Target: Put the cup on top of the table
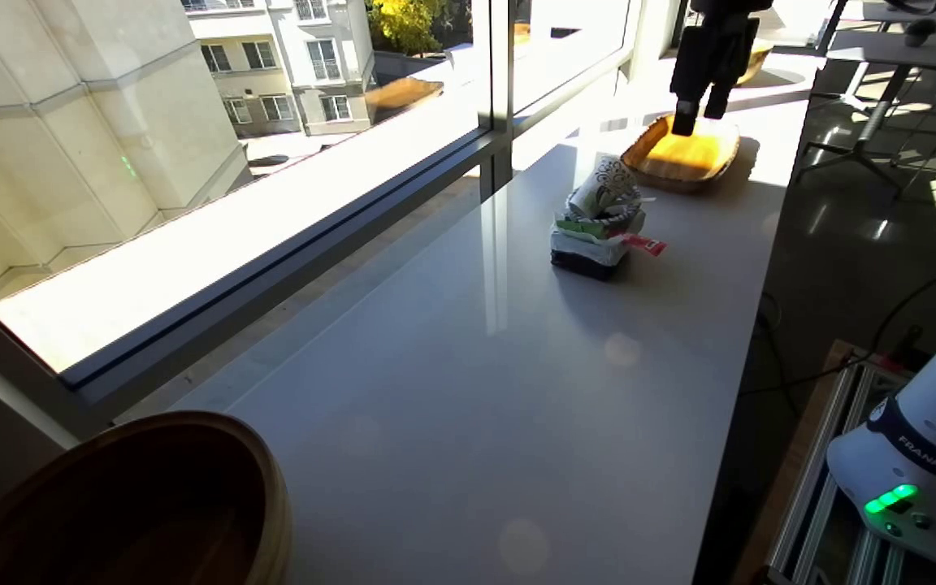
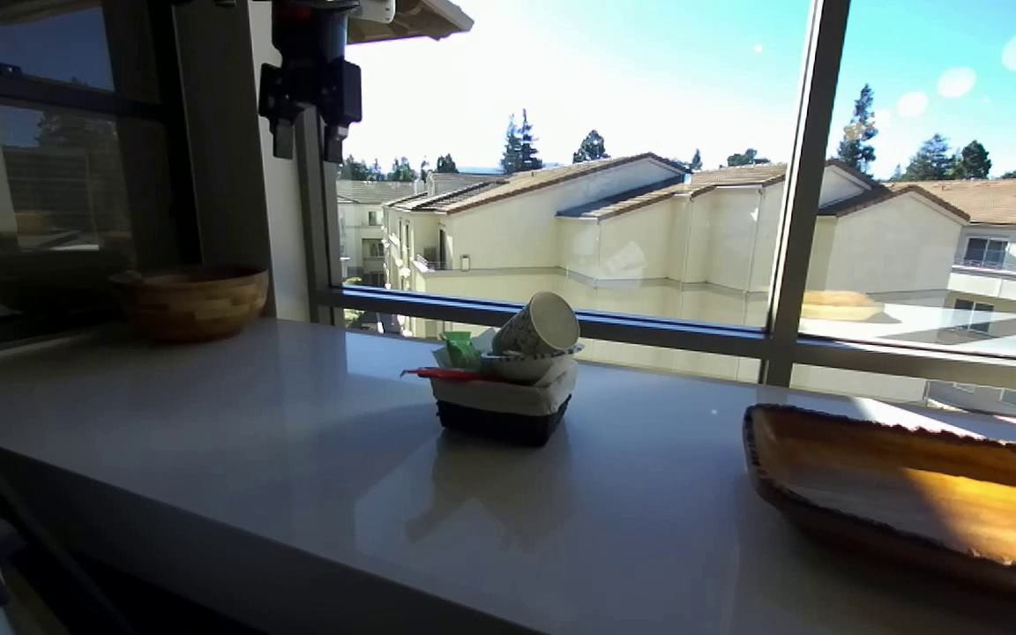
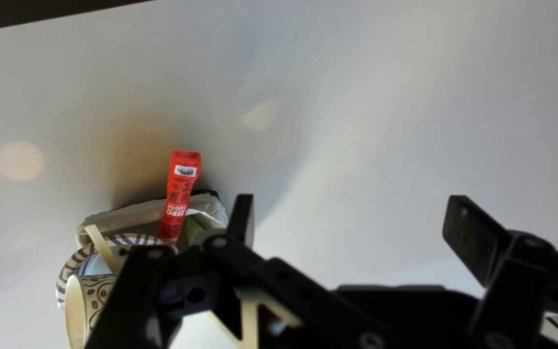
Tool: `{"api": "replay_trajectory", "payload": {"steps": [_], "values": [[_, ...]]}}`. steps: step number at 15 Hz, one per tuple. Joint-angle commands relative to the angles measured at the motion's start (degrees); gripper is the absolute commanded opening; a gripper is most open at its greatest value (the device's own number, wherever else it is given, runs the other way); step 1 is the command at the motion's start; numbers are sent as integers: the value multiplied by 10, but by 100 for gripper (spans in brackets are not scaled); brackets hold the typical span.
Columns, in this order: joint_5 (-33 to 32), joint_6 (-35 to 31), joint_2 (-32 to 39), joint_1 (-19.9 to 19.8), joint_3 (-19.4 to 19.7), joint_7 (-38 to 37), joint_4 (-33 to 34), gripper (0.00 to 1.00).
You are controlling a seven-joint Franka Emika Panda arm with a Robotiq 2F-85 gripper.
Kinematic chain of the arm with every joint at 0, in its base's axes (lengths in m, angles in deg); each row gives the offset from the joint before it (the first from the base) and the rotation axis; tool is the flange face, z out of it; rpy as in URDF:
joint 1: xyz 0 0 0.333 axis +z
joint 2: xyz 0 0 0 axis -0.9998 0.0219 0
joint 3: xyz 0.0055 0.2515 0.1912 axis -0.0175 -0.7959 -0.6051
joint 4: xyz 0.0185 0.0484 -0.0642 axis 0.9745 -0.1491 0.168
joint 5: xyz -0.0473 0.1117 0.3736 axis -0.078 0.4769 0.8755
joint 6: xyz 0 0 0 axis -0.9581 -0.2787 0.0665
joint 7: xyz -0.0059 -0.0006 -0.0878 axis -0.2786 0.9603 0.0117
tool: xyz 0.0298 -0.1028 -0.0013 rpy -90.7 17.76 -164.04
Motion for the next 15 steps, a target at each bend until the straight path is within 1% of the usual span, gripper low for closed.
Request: {"api": "replay_trajectory", "payload": {"steps": [1, 3, 5, 6, 9, 11, 12, 14, 15], "values": [[74, -17, 28, 5, 62, 70, 12, 100], [112, -19, 52, 0, 102, 120, 22, 100], [143, -5, 88, -6, 140, 169, 40, 100], [155, -2, 110, -14, 157, 178, 51, 100], [168, -36, 172, -41, 189, 209, 82, 100], [190, -90, 215, -56, 201, 223, 99, 100], [203, -104, 238, -61, 205, 234, 112, 100], [235, -101, 284, -72, 212, 253, 141, 100], [205, -104, 234, -80, 193, 235, 104, 100]]}}
